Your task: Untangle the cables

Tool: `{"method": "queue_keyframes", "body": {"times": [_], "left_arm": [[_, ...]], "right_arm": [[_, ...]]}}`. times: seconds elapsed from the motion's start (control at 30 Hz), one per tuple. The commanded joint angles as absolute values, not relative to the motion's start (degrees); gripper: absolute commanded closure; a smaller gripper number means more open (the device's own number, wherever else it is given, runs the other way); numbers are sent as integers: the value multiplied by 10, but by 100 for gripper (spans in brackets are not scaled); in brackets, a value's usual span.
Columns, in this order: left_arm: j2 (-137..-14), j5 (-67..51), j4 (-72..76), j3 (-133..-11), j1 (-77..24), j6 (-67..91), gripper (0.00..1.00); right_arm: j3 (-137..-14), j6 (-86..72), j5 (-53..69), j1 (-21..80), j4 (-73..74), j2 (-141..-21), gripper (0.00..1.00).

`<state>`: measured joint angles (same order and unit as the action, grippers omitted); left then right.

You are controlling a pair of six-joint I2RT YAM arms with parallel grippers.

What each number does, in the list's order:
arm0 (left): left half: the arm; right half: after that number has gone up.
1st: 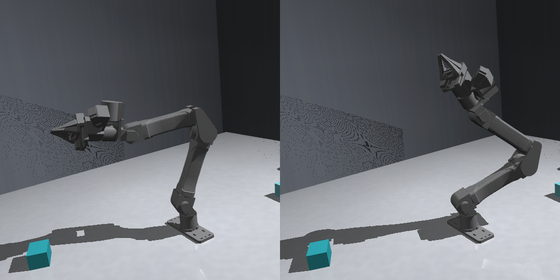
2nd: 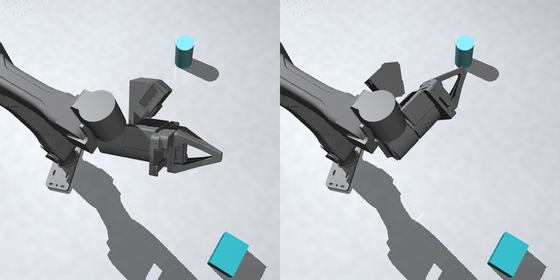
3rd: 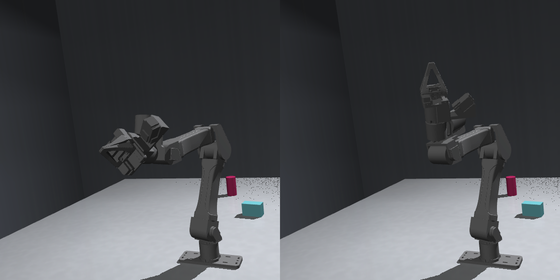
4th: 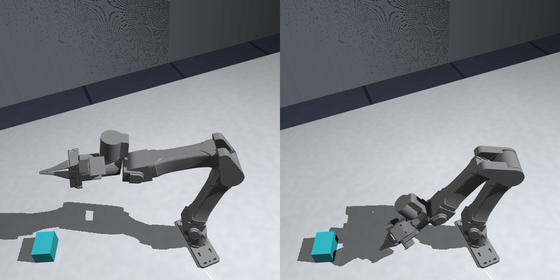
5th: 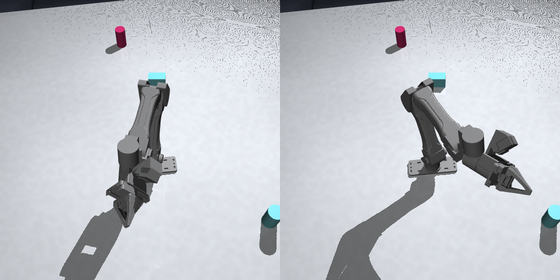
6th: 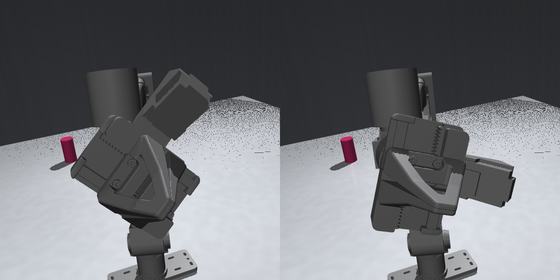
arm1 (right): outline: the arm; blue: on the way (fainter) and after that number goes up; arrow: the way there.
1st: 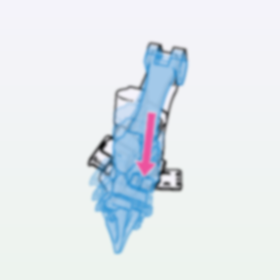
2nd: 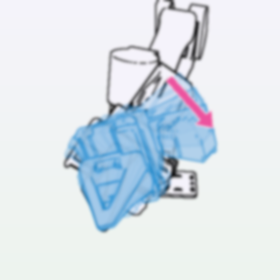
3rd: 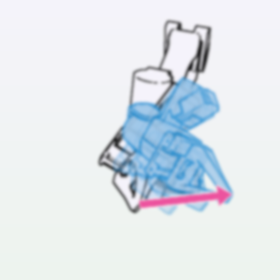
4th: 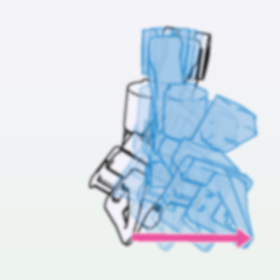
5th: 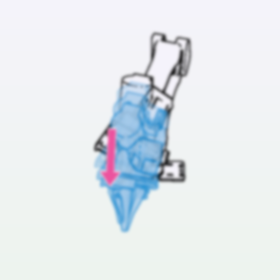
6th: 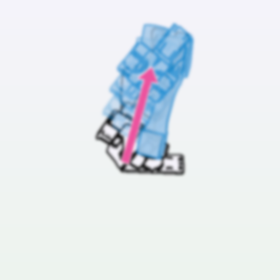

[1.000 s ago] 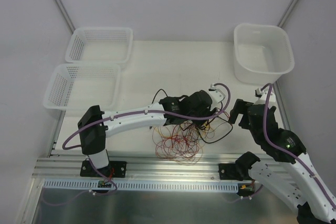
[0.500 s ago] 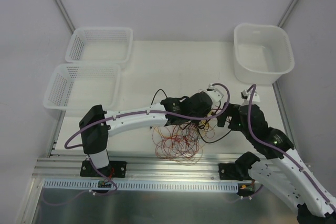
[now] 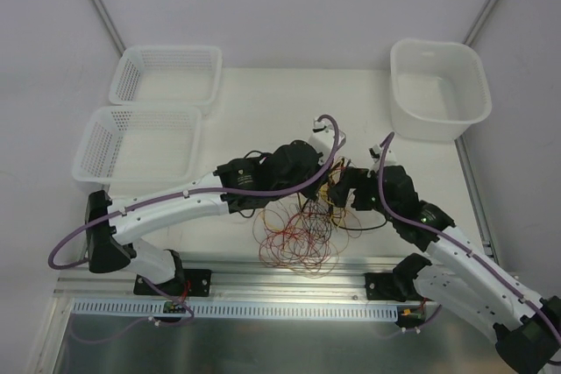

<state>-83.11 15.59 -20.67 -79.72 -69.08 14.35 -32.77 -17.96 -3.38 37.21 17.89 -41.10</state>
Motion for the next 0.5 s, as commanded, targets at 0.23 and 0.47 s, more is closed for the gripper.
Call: {"method": "queue_keyframes", "body": {"times": [0.23, 0.47], "left_arm": [[-688, 242, -190, -751, -696, 188, 100], [-522, 342, -185, -704, -695, 169, 100]], "right_arm": [[-286, -231, -65, 375, 51, -517, 47], [-265, -236, -160, 356, 118, -534, 94]]}}
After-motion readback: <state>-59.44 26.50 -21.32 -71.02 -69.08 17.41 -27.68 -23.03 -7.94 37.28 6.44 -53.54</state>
